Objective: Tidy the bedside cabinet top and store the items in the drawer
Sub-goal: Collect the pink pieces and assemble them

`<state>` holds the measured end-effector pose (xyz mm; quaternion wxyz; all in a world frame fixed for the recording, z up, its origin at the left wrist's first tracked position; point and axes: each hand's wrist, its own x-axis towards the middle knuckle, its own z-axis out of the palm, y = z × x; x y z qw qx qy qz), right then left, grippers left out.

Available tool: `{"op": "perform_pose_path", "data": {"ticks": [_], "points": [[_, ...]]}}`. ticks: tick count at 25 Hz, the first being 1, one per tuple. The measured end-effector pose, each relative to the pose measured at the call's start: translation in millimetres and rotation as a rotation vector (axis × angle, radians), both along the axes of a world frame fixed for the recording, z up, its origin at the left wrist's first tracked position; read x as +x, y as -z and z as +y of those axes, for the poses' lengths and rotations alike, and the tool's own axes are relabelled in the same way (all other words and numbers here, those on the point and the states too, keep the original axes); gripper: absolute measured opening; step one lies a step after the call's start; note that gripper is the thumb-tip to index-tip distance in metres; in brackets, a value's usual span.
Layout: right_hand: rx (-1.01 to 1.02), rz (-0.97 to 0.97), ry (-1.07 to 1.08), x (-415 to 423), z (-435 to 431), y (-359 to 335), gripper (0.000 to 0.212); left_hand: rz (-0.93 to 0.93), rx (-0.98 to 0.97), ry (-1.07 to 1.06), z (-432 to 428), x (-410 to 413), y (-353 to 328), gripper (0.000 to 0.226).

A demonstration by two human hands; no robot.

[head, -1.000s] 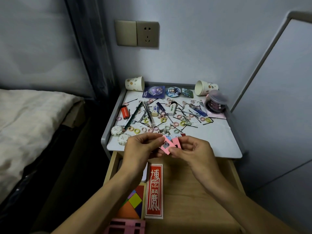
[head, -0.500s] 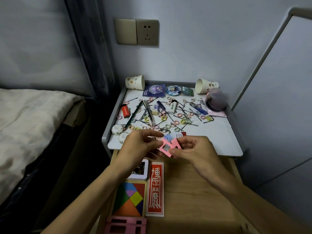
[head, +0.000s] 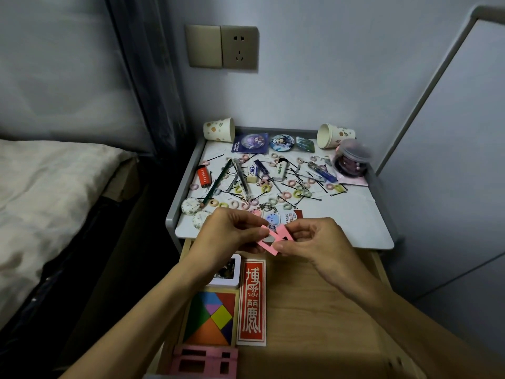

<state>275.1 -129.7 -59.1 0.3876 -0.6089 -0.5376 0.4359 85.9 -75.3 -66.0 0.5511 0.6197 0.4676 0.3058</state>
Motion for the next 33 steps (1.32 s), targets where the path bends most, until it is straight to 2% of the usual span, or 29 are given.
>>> {"op": "perform_pose_path", "data": {"ticks": [4,7,11,16,23,26,29,31,33], "points": [[0.021,-0.067,0.009,0.3,-0.3,2.0,0.028,-0.008,-0.001,-0.007,0.0,1.3,0.5,0.016],[0.124,-0.144,0.023,-3.5,-3.7,1.5,0.032,0.019,0.038,-0.015,-0.9,2.7,1.0,0.014],[0.305,-0.395,0.004,-4.5,-3.5,1.0,0.036,0.059,0.075,0.002,-3.8,5.3,1.4,0.013],[0.354,-0.556,-0.060,-9.7,-2.3,6.5,0.041,0.078,0.092,0.041,-6.2,5.4,2.4,0.016],[0.360,-0.534,-0.125,-14.6,-3.5,7.8,0.043,0.019,0.003,-0.019,-4.7,0.9,5.5,0.015],[0.331,-0.380,-0.074,-12.1,-4.1,6.4,0.028,0.030,0.010,-0.001,-4.7,-0.4,5.2,0.011],[0.349,-0.375,-0.051,-10.9,-4.2,6.7,0.016,0.018,-0.018,-0.008,-4.4,-0.4,3.5,0.012],[0.367,-0.389,-0.055,-11.8,-5.0,5.8,0.020,-0.002,-0.038,-0.031,-4.7,0.3,2.4,0.014],[0.376,-0.419,-0.074,-12.4,-5.8,4.9,0.035,-0.031,-0.061,-0.063,-5.1,0.8,1.3,0.016]]}}
